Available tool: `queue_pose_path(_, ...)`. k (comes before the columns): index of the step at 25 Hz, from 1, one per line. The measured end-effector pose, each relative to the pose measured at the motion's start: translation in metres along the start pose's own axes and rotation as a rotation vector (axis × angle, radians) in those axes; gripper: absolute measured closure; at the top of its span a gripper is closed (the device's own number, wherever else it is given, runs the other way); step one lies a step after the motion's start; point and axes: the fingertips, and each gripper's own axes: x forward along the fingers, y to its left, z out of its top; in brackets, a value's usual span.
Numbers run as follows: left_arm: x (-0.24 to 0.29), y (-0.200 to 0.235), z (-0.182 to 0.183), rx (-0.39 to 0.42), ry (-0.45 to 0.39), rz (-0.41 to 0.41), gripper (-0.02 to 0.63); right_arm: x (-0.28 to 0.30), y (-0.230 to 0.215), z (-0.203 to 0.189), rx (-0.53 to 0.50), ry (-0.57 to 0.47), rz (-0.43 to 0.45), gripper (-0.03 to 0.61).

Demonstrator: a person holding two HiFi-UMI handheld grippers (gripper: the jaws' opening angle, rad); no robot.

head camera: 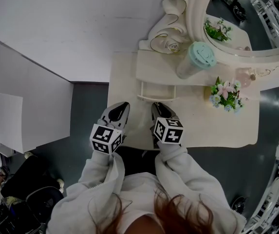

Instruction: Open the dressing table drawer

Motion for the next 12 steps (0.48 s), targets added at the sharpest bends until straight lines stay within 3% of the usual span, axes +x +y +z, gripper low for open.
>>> queue_pose_path(12, 0.0021, -0.0046, -0.0009, -0.003, 0.006, -0.007, 0.594, -0.0072, 0.0038, -0.0085, 0.020, 0.016, 0.017, 0.471)
